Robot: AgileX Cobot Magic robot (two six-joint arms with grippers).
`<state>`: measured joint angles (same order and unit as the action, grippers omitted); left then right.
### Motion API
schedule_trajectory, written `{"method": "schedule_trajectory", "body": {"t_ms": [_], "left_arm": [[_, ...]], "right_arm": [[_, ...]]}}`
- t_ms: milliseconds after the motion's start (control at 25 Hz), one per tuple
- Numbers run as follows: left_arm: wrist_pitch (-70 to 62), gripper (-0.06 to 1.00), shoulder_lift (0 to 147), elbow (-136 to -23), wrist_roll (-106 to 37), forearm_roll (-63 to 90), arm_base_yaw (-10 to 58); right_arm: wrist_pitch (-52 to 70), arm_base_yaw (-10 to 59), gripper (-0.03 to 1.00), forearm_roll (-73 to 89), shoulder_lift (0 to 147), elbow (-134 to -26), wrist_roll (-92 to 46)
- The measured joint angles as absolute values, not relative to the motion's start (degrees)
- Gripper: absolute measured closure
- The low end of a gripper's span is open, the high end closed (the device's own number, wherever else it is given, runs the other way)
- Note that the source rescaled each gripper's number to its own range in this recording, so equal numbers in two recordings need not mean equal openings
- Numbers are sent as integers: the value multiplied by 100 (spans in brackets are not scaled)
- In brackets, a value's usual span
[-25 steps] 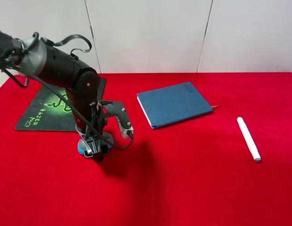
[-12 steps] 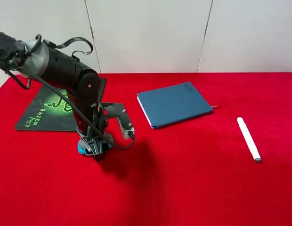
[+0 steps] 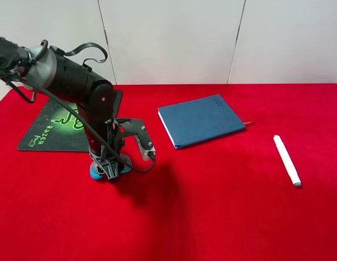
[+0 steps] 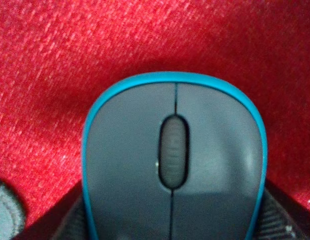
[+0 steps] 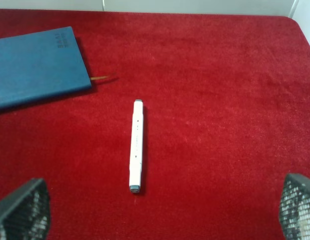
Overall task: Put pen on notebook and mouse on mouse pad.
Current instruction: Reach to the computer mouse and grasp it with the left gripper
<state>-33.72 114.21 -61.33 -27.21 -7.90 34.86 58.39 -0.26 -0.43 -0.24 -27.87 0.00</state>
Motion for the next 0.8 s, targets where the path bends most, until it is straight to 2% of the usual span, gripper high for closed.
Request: {"method": "schedule_trajectory", "body": {"t_ms": [800], "left_arm": [[-3694,94,10866,-6133,-2432,-790,3486]], "right_arm": [[5839,-26,-3,-43,-24,-2787,0]]}}
